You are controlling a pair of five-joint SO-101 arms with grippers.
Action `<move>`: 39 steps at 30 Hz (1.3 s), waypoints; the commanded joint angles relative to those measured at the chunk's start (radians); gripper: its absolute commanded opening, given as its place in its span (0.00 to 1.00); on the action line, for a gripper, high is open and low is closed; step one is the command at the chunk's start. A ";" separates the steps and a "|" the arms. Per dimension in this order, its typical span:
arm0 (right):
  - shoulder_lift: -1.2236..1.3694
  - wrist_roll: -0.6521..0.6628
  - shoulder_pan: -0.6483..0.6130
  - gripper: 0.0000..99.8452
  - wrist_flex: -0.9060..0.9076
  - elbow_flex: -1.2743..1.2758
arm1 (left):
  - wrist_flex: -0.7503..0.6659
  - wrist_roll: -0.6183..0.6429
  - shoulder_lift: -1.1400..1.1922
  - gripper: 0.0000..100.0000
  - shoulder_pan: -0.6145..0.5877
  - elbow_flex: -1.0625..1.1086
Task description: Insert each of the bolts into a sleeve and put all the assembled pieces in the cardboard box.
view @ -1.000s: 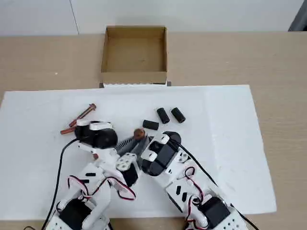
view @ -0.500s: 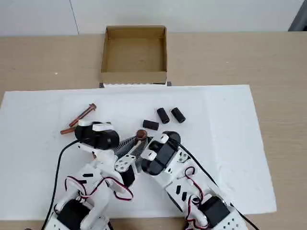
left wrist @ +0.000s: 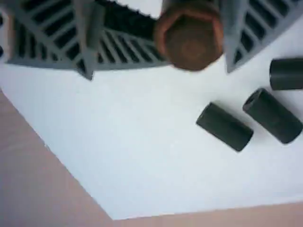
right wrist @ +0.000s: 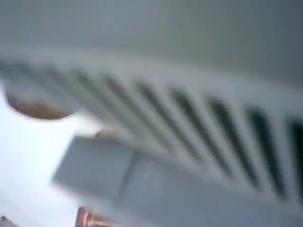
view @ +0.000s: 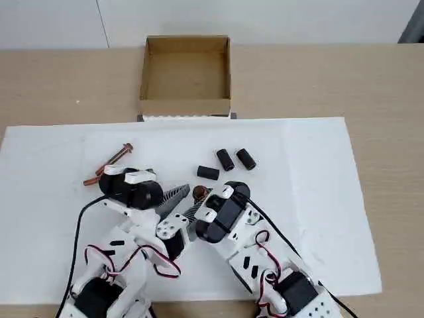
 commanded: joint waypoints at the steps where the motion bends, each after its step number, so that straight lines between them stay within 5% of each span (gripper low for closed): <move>1: -0.013 0.002 -0.004 0.00 -0.031 -0.054 | -0.002 -0.052 -0.008 0.17 -0.021 -0.076; 7: -0.012 -0.002 0.015 0.00 -0.022 -0.051 | -0.003 -0.176 -0.009 0.01 -0.183 -0.120; 18: -0.004 -0.021 0.312 0.00 0.024 -0.058 | 0.002 -0.354 -0.009 0.00 -0.488 0.015; 31: 0.038 -0.180 0.473 0.00 0.344 -0.287 | 0.002 -0.361 -0.009 0.00 -0.512 0.242; 39: 0.545 -0.230 0.473 0.00 0.335 -0.698 | -0.003 -0.361 -0.009 0.00 -0.511 0.251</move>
